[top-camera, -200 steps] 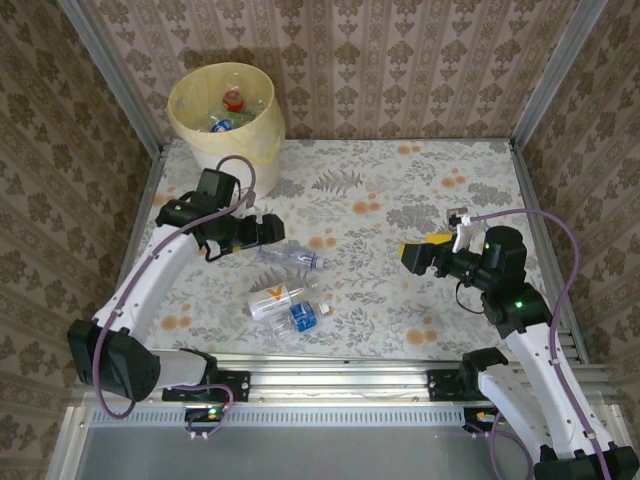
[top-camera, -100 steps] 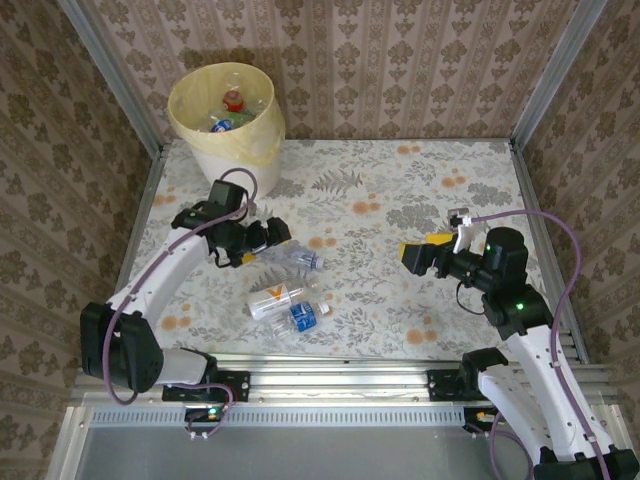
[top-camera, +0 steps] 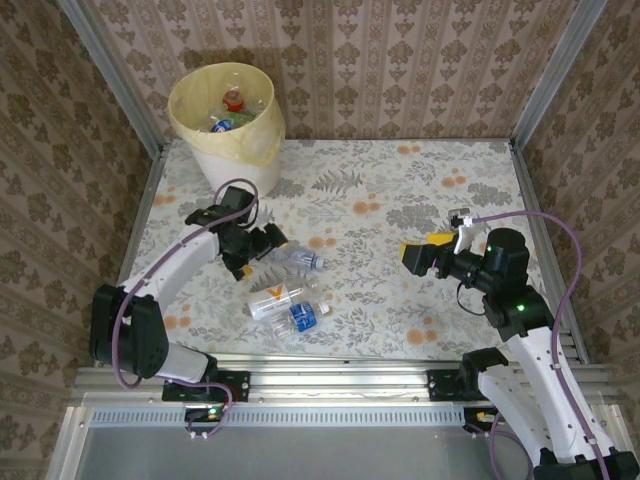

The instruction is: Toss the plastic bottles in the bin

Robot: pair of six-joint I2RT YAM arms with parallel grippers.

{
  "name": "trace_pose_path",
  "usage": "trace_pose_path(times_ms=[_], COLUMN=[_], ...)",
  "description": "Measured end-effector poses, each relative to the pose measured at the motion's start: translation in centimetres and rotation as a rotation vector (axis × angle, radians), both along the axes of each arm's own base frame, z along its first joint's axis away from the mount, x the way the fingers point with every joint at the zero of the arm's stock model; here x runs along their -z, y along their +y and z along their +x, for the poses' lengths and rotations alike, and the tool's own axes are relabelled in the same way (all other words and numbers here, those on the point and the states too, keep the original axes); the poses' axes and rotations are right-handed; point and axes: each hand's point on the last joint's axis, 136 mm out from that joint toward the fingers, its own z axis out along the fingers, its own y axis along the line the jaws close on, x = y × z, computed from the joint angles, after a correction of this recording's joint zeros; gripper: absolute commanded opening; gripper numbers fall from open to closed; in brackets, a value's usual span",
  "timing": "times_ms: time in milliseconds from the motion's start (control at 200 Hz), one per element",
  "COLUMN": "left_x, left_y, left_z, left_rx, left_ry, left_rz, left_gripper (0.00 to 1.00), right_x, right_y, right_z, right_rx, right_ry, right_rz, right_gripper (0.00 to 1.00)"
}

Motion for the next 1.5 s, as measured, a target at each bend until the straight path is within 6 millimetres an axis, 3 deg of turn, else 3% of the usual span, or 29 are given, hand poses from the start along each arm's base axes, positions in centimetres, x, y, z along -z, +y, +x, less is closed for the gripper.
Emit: trace_pose_path(times_ms=[375,655,955,1215,1500], left_x=[3.6,3.5,5.1,6.2,6.6], left_y=[-0.8,-1.6,-1.7,-2.4,-2.4], left_z=[0.4,2.4,3.6,5.1,5.5], left_rx=[-0.11,-0.132,-0.145,-0.143,-0.129], left_ry=[0.125,0.1,0.124,0.134,0.132], left_rz=[0.019,0.003,0.032,0.039,0.052], left_gripper=[0.98,0.97,0.95,0.87,0.77], right_x=[-0.5,-0.6,-0.7,-0.7,-0.7], right_y=[0.0,-0.1,-0.1,-0.1,-0.1], right_z=[-0.3,-0.4,-0.4,-0.4,-0.4], right_rx=[0.001,0.001,0.001,0.001,0.001], right_ry=[-0.02,-0.022,-0.025,-0.025,-0.026], right_rz=[0.006,0.006,0.006,0.006,0.007], right_gripper=[1.0,1.0,1.0,1.0,1.0])
